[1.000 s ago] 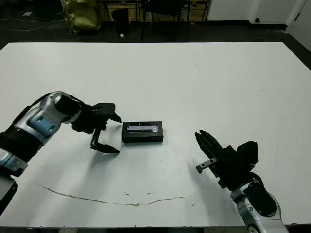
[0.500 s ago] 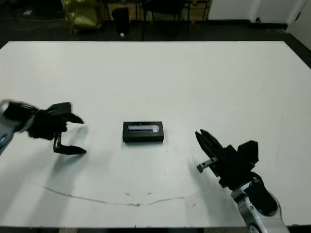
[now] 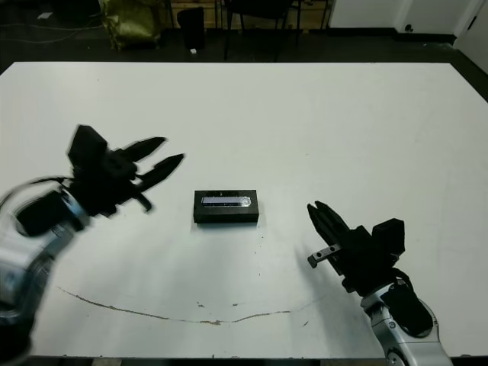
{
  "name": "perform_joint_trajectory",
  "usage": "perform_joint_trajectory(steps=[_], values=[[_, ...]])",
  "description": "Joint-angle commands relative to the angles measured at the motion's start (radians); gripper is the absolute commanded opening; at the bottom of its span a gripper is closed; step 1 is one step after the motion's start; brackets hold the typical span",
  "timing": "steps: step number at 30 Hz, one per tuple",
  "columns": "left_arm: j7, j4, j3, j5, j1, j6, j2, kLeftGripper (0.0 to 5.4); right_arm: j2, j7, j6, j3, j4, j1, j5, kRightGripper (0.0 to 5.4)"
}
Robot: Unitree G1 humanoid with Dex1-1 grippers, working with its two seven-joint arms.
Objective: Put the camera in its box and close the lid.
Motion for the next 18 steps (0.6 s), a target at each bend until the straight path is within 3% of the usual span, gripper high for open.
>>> perform_joint_trajectory(steps=[1, 8, 18], values=[[0.082, -0.009, -0.075, 0.039, 0.025, 0.015, -0.06, 0.01, 0.009, -0.02, 0.019, 0.005, 0.0, 0.011, -0.008, 0.0], [0.225, 0.139, -0.216, 0.17, 0.065, -0.076, -0.155, 0.01, 0.01, -0.018, 0.009, 0.01, 0.001, 0.016, -0.007, 0.0], [0.304, 0.387, -0.254, 0.247, 0.118, -0.23, -0.226, 0.01, 0.004, -0.007, 0.018, 0.004, -0.001, 0.019, 0.009, 0.0]])
